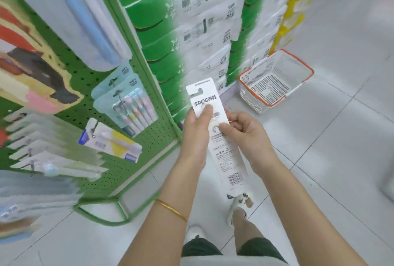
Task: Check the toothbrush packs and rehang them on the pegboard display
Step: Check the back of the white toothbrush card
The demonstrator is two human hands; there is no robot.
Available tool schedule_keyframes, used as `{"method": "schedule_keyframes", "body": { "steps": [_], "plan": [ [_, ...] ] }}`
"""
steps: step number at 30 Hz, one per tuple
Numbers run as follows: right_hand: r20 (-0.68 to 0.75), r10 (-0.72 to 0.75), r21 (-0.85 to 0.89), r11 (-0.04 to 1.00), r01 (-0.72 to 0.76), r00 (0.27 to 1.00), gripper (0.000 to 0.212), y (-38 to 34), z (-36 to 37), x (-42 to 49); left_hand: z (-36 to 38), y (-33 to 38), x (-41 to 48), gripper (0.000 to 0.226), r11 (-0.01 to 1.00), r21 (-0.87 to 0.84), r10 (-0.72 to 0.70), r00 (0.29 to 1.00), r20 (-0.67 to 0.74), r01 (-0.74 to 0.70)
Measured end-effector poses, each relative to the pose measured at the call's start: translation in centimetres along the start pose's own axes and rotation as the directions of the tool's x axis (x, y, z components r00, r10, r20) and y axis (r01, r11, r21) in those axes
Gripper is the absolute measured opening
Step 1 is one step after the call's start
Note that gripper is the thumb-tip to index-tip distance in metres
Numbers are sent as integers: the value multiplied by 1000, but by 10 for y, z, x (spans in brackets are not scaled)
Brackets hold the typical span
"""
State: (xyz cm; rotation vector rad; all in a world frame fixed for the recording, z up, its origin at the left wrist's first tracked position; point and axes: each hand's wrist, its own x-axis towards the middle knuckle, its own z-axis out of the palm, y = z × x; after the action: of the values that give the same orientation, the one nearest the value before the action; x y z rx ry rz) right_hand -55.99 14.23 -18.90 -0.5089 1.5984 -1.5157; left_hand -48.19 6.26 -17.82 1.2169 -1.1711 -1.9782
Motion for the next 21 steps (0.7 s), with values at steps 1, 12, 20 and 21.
{"method": "schedule_keyframes", "body": {
  "steps": [1,12,20,21],
  "plan": [
    [3,28,-45,999,-28,1000,9,1,-14,6,14,-2,9,18,1000,2,-3,1000,5,3],
    [-48,107,-167,979,-114,993,7,-25,-189,112,194,-31,128,15,993,118,-36,994,104,24],
    [-106,149,-208,964,-168,983,7,-32,-279,225,286,-49,225,21,955,293,-74,993,96,43],
    [-127,155,-209,961,-180,980,7,-33,-290,244,298,-52,241,18,954,297,-70,994,80,44]
  ]
}}
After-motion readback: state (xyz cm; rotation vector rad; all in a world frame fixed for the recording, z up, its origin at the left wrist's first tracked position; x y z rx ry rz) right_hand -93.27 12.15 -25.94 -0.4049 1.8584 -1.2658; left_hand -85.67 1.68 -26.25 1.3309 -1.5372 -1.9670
